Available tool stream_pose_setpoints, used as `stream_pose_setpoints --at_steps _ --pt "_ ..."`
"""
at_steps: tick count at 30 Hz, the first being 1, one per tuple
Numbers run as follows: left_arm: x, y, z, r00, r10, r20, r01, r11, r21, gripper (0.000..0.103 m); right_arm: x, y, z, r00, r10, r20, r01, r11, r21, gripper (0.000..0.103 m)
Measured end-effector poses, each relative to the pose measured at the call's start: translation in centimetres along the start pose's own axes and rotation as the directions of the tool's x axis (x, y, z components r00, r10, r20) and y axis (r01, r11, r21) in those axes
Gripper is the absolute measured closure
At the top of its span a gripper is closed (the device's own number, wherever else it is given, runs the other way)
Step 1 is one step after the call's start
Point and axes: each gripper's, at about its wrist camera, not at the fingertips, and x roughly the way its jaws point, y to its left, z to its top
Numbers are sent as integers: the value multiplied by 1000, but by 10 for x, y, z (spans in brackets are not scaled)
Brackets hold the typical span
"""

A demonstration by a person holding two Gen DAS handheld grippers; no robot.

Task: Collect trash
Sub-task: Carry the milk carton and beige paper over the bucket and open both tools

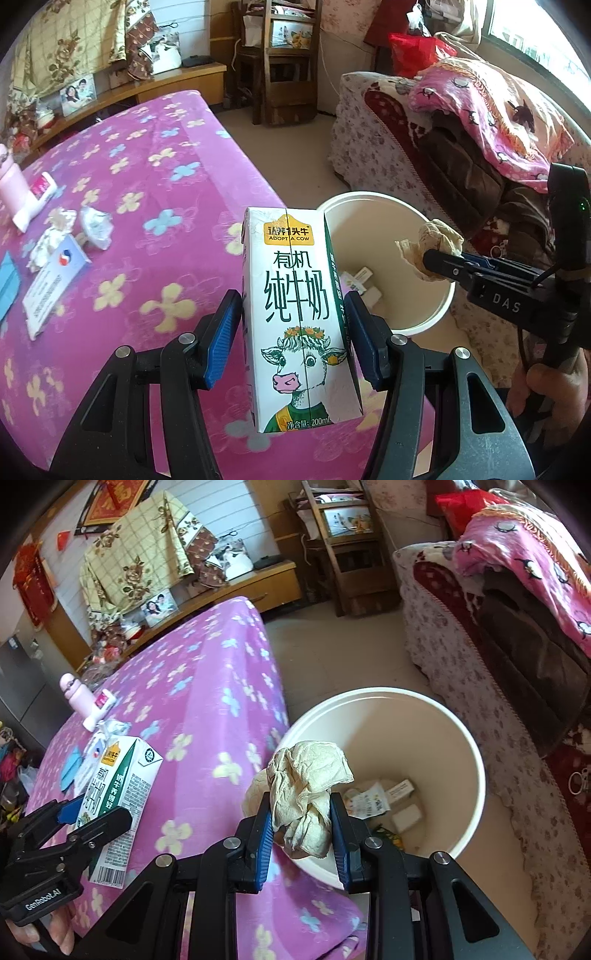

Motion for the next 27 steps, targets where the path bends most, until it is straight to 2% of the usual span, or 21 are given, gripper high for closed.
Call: stream_pose_setpoints --at_steps 12,27 --pt "21 -17 18 998 -54 -25 54 999 -1 47 5 -18 11 999 -53 6 53 999 -8 76" --pt "62 -33 38 991 -99 -94 98 995 -17 47 17 -38 21 995 -96 -5 96 995 14 76"
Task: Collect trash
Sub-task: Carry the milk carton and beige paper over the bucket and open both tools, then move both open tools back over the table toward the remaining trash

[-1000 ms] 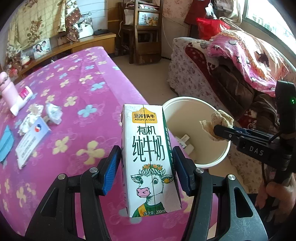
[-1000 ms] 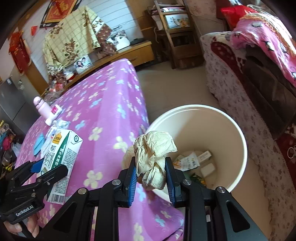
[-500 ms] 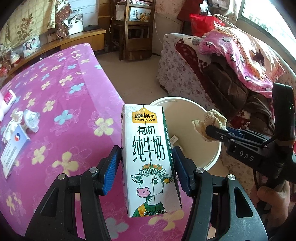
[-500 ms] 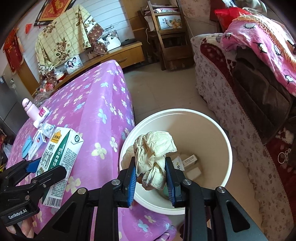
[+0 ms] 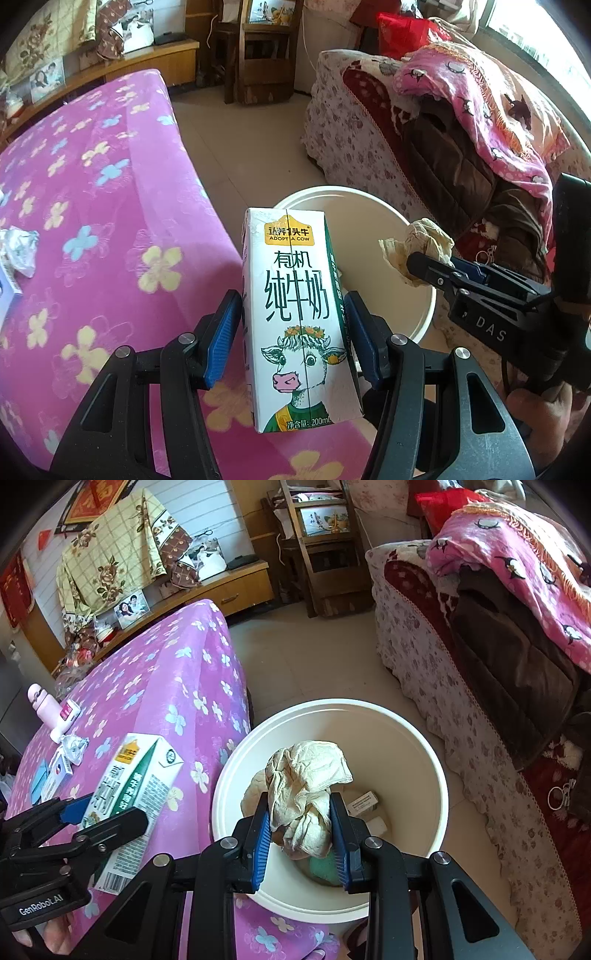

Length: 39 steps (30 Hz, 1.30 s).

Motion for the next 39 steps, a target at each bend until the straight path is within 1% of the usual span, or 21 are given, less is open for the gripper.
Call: stream_pose_setpoints --at_steps 4,5,7,10,13,20,23,32,34,39 --pt "7 -3 4 1000 -11 -9 11 1000 -1 47 4 -2 2 1000 -7 -5 7 1000 10 75" --pt "9 -3 5 1000 -12 -10 12 1000 -1 47 6 -4 3 1000 -11 -5 11 1000 14 72" --pt "12 -5 6 1000 -13 -10 13 1000 -1 47 7 -6 3 1000 -28 1 28 999 22 54" --pt "15 -4 8 1000 -21 -8 21 1000 -10 46 10 -12 5 999 -40 2 40 998 41 53" --pt "18 -1 8 999 -49 -10 48 998 -29 46 12 -16 6 999 -38 -4 38 998 59 53" --pt "17 5 6 999 -48 -10 47 998 -49 45 15 -15 4 999 -42 -21 43 997 60 52" --pt "12 8 5 999 -41 -4 41 998 -53 45 15 -15 4 999 -44 -20 45 997 58 47" --pt "-16 19 -8 999 34 34 -33 999 -20 45 10 -2 -1 998 -61 -4 61 998 19 45" --pt "-24 25 -14 998 50 44 -49 999 -17 45 7 4 -2 998 -67 4 67 998 0 43" --pt "-42 45 -29 995 77 57 -75 996 -43 45 0 23 -4 997 -68 21 69 997 -35 41"
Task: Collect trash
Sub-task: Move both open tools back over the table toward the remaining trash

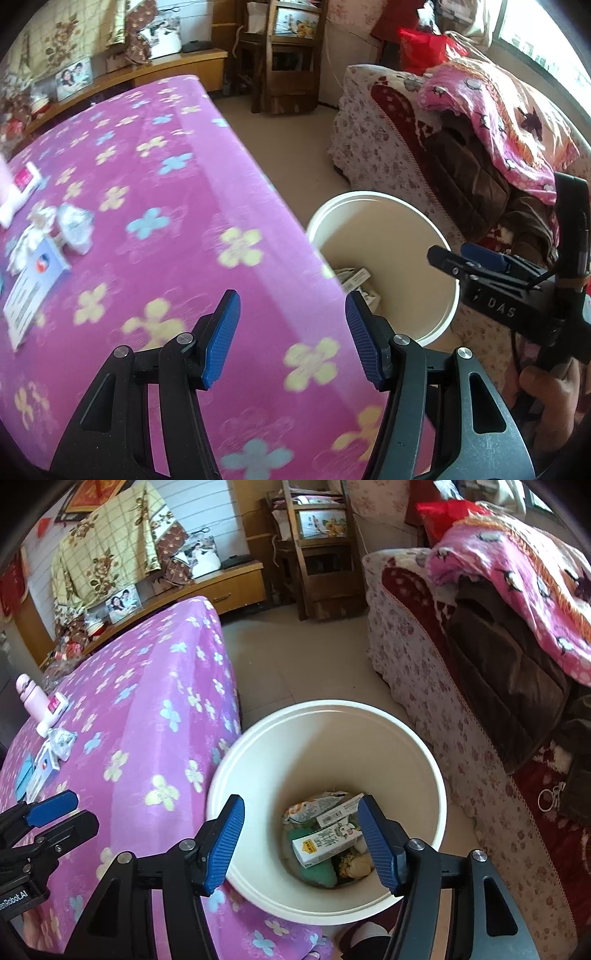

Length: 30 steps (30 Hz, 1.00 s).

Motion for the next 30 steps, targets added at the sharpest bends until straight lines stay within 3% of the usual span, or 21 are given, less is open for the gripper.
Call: stream_pose_setpoints --at_steps 13,30 --pt "-48 59 -31 995 82 63 -77 994 -81 45 -21 77 0 998 53 39 -48 991 -122 36" --pt "-105 139 -70 966 224 129 -201 965 -172 45 -28 194 -14 988 155 17 -144 949 -279 35"
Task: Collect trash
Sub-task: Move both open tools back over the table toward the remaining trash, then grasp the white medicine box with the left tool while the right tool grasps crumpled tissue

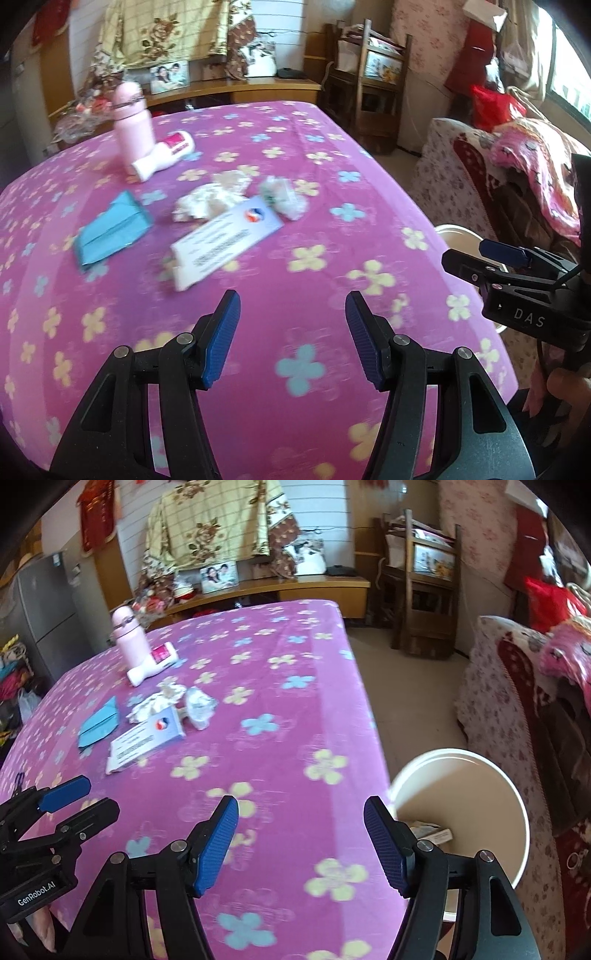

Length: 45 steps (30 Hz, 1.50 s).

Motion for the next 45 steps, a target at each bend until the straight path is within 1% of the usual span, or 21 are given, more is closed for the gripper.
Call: stream_pose_setpoints --at_steps 8,15,21,24,28,32,35,40,42,45 --pt "-10 55 -13 998 61 -3 -61 995 -81 45 14 44 1 999 33 -26 -35 998 -58 34" --pt "-16 103 -25 994 111 -13 -112 981 -156 45 27 73 2 997 61 -54 -66 994 -90 34" --pt "-16 140 -32 993 115 -34 -120 966 -230 45 39 87 7 995 78 -70 -84 991 -101 34" --pt "-14 150 -30 995 93 -41 -100 961 -259 45 45 90 14 993 89 -73 -95 991 -89 34" --pt "-9 149 -21 998 44 -37 -52 966 -255 45 58 87 28 991 104 -86 -109 992 -60 34" --pt "2 136 -8 999 -15 -40 6 979 -205 44 70 81 43 990 106 -89 -109 993 -35 34" --pt "10 124 1 997 -57 -48 48 984 -169 41 84 75 58 989 110 -95 -111 994 -7 34" --pt "19 112 11 996 -77 -55 70 990 -121 41 118 71 80 982 151 -117 -149 989 26 34" --pt "23 110 13 995 -84 -62 78 991 -104 41 129 70 87 980 151 -129 -147 988 35 34" --pt "29 107 18 994 -92 -64 86 993 -83 41 147 69 97 970 199 -144 -191 980 62 41"
